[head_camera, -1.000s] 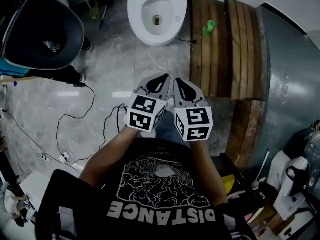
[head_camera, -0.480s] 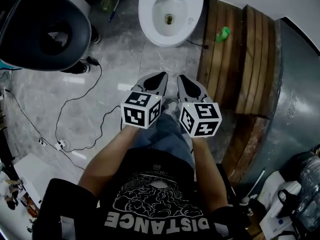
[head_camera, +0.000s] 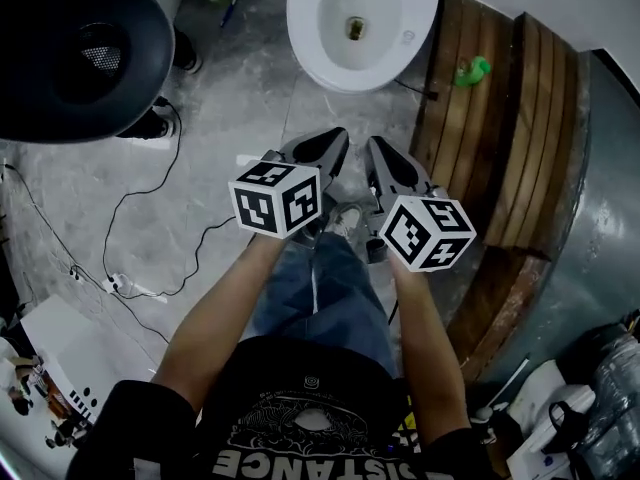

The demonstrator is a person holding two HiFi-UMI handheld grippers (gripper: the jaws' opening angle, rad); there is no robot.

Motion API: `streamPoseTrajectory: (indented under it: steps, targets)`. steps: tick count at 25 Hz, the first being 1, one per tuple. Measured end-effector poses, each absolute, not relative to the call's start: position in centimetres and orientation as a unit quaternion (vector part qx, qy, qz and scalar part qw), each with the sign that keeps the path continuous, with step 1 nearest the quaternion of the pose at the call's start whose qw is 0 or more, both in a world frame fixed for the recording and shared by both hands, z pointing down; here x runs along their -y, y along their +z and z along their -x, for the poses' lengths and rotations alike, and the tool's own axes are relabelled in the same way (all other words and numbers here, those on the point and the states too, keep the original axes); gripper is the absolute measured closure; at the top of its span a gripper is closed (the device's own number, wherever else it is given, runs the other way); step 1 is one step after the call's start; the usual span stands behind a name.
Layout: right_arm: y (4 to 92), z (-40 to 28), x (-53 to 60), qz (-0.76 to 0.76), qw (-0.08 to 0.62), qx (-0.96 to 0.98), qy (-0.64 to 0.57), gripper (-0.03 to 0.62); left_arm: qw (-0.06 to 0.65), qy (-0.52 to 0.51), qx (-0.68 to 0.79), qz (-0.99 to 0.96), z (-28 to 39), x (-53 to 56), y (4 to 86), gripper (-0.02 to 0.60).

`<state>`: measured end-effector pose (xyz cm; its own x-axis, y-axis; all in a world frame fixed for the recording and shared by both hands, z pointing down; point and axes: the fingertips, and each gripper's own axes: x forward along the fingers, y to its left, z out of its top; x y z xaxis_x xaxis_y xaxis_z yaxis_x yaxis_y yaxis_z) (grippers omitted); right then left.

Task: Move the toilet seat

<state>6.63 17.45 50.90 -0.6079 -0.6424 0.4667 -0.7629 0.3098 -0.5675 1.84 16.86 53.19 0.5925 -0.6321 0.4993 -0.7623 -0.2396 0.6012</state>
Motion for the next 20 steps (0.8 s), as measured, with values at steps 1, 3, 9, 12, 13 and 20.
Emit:
streamPoseTrajectory:
  steps: [1, 3, 9, 12, 13, 20]
  targets:
    - [51.7, -6.4, -16.9, -0.435, 0.071, 0.805, 0.398, 0.572, 0.433, 0.070, 0.447, -0.780, -1.5, -16.2, 54.2, 0.568]
    - [53.6, -6.1, -15.8, -0.430, 0.059, 0.802, 0.410, 0.572, 0.443, 0.057, 0.452, -0.772, -0.7, -14.9, 56.3, 0.568]
    - [59.6, -5.9, -13.4, -0.432, 0.024, 0.779, 0.453, 0.572, 0.491, 0.024, 0.448, -0.746, 0.7, -12.1, 62.8, 0.568]
    - [61.8, -5.7, -12.6, -0.426, 0.010, 0.775, 0.466, 0.572, 0.502, 0.012, 0.442, -0.743, 0.9, -11.0, 65.2, 0.567]
    - [62.5, -5.5, -12.3, -0.423, 0.002, 0.772, 0.475, 0.572, 0.506, 0.005, 0.443, -0.741, 1.0, -10.7, 65.9, 0.566]
    - [67.4, -5.4, -9.9, -0.420, -0.030, 0.756, 0.501, 0.568, 0.537, -0.037, 0.424, -0.728, 1.4, -8.0, 70.5, 0.530]
